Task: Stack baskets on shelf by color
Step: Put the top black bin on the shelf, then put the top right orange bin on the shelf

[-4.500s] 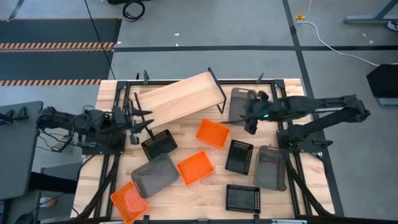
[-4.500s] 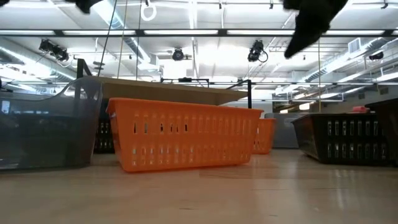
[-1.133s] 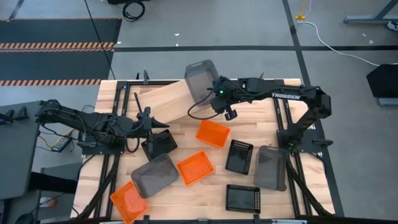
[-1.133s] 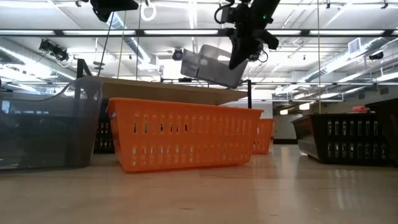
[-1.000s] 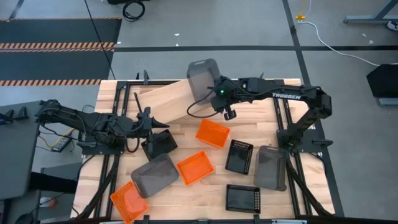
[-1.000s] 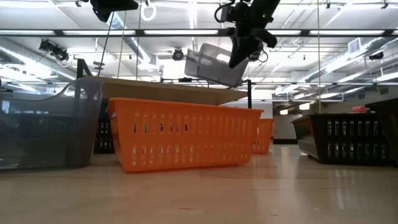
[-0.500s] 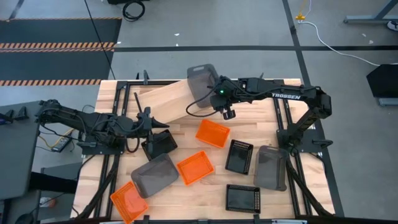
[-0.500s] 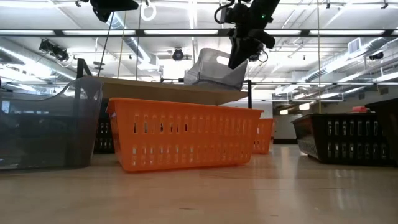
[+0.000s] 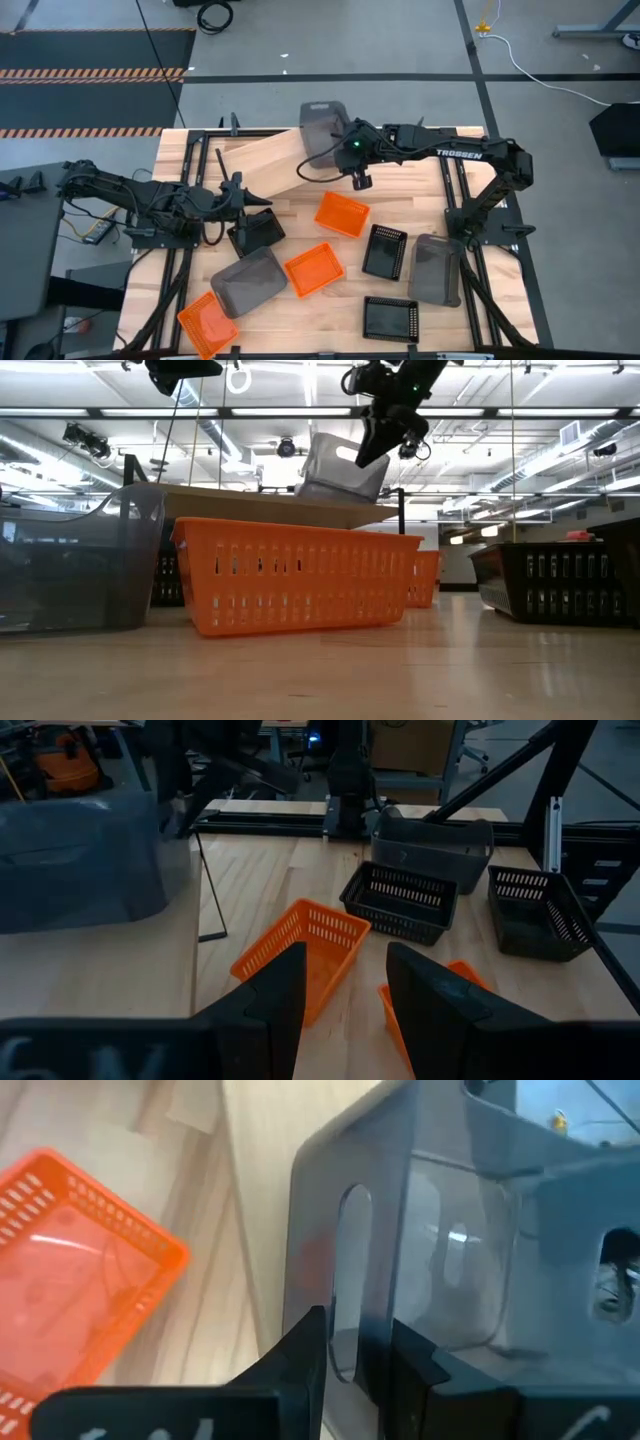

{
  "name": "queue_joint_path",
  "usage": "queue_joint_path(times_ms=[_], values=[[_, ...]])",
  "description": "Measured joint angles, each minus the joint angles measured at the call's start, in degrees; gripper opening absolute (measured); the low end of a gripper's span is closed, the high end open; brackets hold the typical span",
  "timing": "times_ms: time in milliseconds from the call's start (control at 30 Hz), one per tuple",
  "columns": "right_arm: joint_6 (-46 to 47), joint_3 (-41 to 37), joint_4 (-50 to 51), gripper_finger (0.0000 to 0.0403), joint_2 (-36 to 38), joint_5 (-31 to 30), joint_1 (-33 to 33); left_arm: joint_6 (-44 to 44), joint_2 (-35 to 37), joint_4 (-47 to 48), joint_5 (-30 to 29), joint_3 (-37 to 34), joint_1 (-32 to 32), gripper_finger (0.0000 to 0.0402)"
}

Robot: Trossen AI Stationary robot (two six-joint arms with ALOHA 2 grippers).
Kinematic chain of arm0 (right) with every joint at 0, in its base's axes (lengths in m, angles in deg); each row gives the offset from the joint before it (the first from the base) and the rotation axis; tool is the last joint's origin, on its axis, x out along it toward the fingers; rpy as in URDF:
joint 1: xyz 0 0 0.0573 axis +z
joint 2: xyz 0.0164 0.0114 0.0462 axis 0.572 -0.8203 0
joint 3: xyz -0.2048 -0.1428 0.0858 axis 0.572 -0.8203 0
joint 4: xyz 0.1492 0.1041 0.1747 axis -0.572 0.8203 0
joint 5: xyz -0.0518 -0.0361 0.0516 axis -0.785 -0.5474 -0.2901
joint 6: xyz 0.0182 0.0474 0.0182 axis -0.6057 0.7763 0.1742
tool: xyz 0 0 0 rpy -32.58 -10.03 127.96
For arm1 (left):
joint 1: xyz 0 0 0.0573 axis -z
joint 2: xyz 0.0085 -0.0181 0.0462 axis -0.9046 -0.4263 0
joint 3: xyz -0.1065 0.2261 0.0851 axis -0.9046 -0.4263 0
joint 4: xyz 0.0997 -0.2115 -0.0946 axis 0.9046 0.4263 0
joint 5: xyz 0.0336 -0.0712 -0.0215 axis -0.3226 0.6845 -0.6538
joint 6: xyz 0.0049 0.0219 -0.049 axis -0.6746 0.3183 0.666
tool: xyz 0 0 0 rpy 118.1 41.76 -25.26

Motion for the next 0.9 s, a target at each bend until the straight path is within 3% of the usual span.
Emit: queue_joint_path(times_ms=[333, 667, 900], values=[[-1.71, -2.42, -0.64, 0.0088, 0.04, 0.96, 0.02, 0.0, 0.0, 0.23, 0.0, 0.0, 0.01, 0.0149], [-1.54, -2.64, -4.63, 0.0158, 0.02, 0.62, 0.02, -0.02, 0.0, 0.19, 0.0, 0.0, 0.02, 0.0149], [-1.47, -2.64, -4.62, 0.0183, 0.07, -6.09, 0.06, -0.02, 0.0, 0.19, 0.0, 0.0, 0.0, 0.0148]])
